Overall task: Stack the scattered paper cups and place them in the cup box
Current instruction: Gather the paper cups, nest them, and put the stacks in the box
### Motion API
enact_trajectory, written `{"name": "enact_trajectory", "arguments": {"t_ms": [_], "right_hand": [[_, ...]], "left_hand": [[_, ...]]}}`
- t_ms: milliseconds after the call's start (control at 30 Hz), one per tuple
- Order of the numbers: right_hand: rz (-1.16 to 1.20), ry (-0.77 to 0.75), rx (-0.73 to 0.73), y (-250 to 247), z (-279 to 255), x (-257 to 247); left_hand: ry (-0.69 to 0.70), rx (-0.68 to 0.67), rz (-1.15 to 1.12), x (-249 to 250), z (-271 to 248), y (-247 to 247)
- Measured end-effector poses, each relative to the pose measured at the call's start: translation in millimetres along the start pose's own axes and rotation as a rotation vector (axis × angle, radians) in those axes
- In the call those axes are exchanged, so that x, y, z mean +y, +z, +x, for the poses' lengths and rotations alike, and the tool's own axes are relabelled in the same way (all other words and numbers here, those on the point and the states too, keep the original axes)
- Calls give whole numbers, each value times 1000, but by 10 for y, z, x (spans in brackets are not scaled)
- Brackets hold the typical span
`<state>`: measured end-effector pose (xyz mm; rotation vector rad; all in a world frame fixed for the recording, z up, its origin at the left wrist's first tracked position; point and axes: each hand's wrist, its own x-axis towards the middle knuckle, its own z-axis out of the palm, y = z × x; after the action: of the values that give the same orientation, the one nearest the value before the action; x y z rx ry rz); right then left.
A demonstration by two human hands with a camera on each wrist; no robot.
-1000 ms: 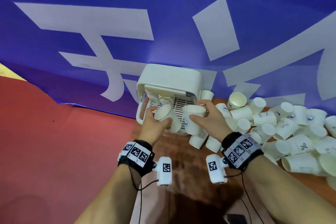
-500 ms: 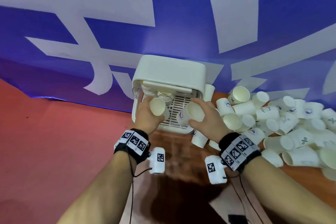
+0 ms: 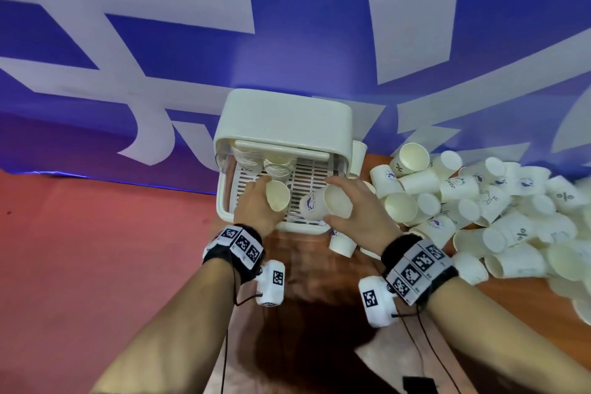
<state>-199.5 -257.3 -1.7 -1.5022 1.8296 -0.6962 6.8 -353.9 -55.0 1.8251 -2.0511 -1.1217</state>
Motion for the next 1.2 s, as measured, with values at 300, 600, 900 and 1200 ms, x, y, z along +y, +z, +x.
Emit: {"name": "enact_trajectory", "arguments": {"t_ms": [300,600,900,1200], "right_hand": [[0,17,-39,-16,13,-81],[-83,-102,-72,160,121,-394],[-372,-147,-157,475,369,-554],[-490,-128,-215,726,602,-528]], "left_hand": [[30,-41,13,-23,22,22],[67,15,-93,-158,-99,-140],[5,229,-192,-444,-319,-299],[-16,333,-309,-627,-491,-358]]}}
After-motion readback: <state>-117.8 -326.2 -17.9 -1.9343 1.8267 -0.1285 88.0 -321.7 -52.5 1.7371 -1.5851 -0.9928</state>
